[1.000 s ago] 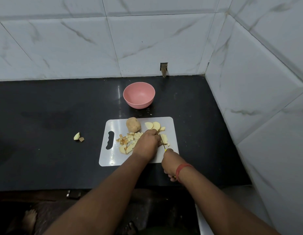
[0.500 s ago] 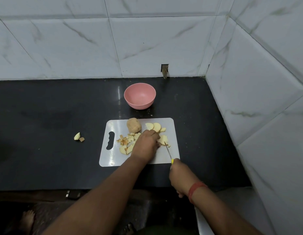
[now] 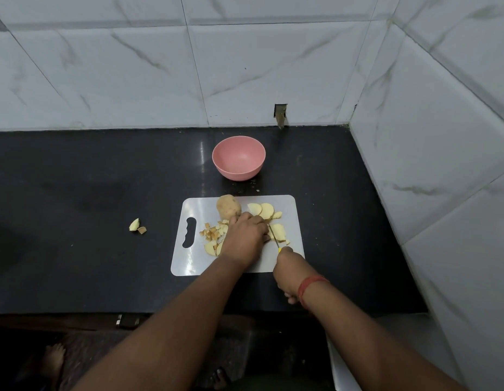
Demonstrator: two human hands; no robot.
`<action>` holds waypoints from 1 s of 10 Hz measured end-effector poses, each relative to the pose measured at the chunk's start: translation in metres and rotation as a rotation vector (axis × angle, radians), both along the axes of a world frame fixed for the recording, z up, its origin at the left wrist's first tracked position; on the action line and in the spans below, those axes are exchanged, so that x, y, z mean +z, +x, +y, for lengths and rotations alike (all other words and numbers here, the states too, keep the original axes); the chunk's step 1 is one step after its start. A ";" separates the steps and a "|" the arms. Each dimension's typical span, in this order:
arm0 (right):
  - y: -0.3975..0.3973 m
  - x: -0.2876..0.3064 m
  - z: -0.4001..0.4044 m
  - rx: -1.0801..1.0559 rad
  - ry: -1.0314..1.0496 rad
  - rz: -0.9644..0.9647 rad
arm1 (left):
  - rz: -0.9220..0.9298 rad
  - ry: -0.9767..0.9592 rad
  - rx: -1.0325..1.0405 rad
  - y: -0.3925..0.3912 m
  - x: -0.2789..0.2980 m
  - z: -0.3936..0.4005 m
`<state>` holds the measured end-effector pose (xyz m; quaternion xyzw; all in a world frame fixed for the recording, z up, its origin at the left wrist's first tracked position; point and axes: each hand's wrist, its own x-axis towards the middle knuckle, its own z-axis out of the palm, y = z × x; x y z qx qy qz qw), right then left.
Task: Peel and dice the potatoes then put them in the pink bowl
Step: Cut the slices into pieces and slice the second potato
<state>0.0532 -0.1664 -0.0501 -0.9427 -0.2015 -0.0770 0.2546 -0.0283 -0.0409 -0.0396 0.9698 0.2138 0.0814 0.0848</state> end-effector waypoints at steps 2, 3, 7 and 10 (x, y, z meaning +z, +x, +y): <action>-0.011 -0.020 -0.020 0.208 -0.424 -0.299 | 0.036 0.038 -0.042 0.001 0.002 0.000; -0.020 -0.027 -0.016 0.368 -0.402 -0.223 | 0.060 0.052 -0.025 0.002 0.004 -0.003; -0.041 0.058 -0.039 0.703 -1.124 0.662 | 0.099 0.087 -0.005 0.001 0.002 -0.004; -0.030 0.073 -0.054 0.381 -0.341 0.808 | 0.071 0.087 0.018 -0.002 0.008 -0.005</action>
